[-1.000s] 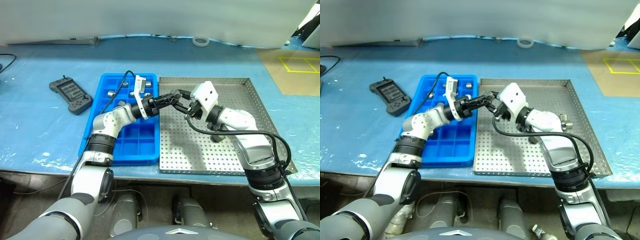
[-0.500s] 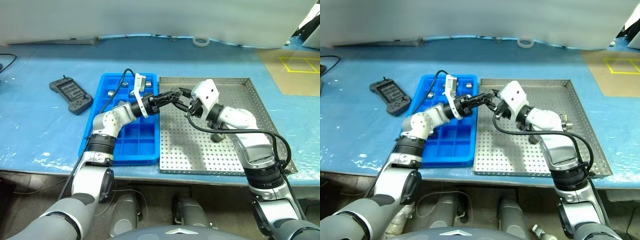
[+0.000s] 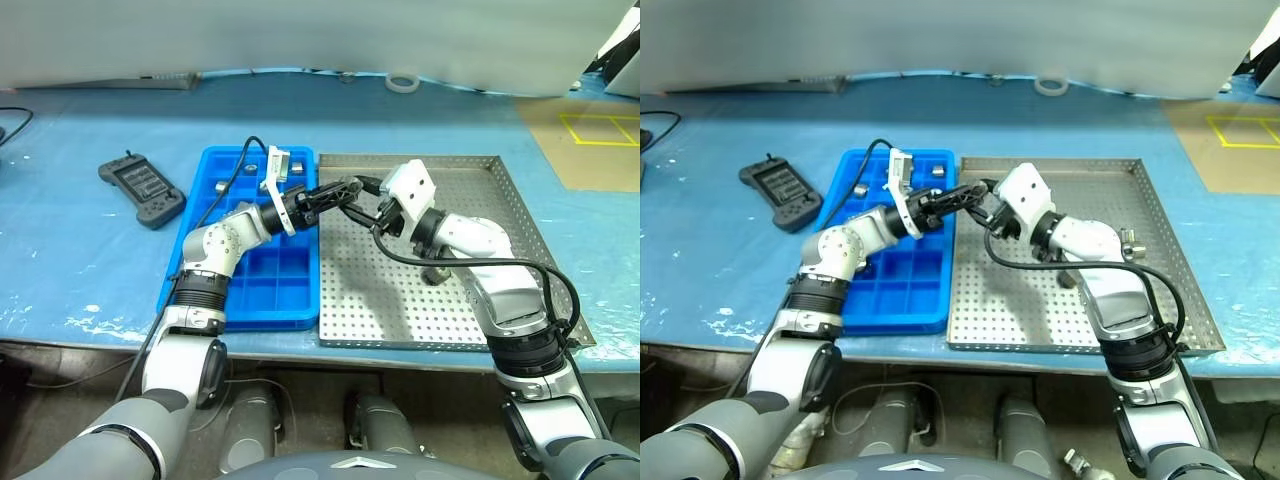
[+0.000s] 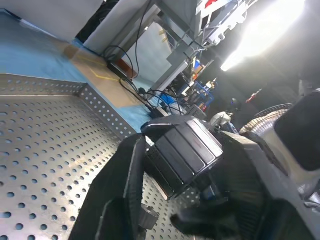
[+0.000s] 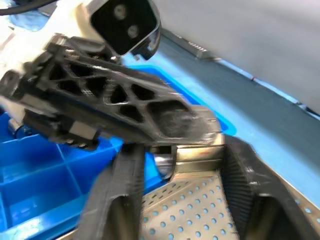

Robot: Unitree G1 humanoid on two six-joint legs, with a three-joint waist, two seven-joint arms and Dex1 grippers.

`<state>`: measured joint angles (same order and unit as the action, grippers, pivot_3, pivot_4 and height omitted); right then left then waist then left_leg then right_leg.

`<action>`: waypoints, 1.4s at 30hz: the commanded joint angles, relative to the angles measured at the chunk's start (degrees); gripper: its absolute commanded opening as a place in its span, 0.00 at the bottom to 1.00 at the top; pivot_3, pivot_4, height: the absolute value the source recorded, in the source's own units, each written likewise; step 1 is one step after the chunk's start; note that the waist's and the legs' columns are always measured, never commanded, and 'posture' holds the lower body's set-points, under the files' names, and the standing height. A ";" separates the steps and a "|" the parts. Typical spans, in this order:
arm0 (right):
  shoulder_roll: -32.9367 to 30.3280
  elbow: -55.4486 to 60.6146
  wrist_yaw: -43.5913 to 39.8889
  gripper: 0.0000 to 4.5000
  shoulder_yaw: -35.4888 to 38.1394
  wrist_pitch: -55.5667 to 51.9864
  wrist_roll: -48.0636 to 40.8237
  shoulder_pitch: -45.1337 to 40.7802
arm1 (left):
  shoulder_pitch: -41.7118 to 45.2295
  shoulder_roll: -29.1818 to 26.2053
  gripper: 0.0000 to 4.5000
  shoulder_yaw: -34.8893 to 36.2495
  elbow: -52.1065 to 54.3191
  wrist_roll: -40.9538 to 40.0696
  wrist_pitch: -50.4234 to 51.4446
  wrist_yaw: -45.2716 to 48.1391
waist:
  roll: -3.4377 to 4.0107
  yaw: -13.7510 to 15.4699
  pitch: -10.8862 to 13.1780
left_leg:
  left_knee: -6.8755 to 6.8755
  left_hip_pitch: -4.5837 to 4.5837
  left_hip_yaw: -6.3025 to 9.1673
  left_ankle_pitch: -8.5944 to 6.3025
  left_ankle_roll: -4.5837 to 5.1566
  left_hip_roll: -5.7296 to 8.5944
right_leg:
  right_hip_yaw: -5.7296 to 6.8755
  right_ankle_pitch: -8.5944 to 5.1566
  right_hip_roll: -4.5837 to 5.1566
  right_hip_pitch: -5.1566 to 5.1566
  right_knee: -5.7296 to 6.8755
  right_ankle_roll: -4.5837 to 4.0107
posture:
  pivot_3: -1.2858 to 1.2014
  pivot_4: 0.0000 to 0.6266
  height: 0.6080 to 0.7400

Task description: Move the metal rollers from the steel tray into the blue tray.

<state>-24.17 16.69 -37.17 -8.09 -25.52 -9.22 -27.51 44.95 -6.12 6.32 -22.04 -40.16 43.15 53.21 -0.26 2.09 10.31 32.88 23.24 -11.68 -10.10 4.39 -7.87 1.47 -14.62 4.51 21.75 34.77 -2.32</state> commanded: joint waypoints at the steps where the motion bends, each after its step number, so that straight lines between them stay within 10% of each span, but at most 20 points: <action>1: 0.32 1.40 0.25 0.80 0.12 -1.57 -0.95 -0.55 | 1.38 0.34 0.50 -0.16 2.42 -0.49 -0.55 0.14 | 0.00 0.05 0.00 | -0.01 0.01 0.00 0.00 0.00 0.00 | 0.00 0.00 0.00 0.00 -0.01 0.00 | 0.45 0.24 1.00; 13: -0.13 1.67 -0.74 0.80 0.68 -2.32 -1.41 -0.15 | -0.16 -2.40 0.50 1.45 4.97 -1.17 -0.38 -0.33 | 0.00 0.05 0.00 | -0.03 0.01 0.00 0.00 -0.01 0.00 | 0.00 0.00 0.00 0.02 -0.02 0.00 | 0.46 0.24 1.00; 21: -2.56 0.47 -2.05 0.80 2.11 -0.80 -1.56 3.05 | -7.87 -17.32 0.50 7.32 25.21 -8.56 6.24 0.73 | 0.02 -0.25 0.01 | -0.24 0.02 0.00 0.02 -0.16 0.00 | 0.00 0.00 -0.02 0.18 -0.02 0.00 | 0.47 0.24 1.00; 29: -3.23 -13.83 0.14 0.80 2.24 7.58 2.82 1.87 | -24.08 -29.87 0.50 13.03 36.75 -4.75 1.72 -1.81 | 0.03 0.43 0.02 | -0.27 -0.06 -0.01 0.06 -0.44 0.02 | 0.00 -0.01 -0.02 0.09 -0.05 0.00 | 0.53 0.24 1.00; 42: 0.61 -21.74 -3.14 0.80 -1.38 12.10 3.61 -2.46 | -51.12 -32.74 0.50 22.51 45.48 -3.35 -3.50 -4.43 | -0.07 2.40 0.02 | -0.63 -0.09 0.06 0.19 -0.64 -0.02 | 0.04 -0.01 -0.09 0.26 -0.04 0.00 | 0.59 0.24 1.00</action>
<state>-23.92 -5.76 -39.79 -9.48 -14.91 -5.64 -28.78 -5.19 -37.83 26.15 21.26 -42.87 41.07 48.67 -0.34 4.49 10.33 32.25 23.13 -11.61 -9.90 3.74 -7.89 1.51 -14.64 4.41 21.99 34.73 -2.32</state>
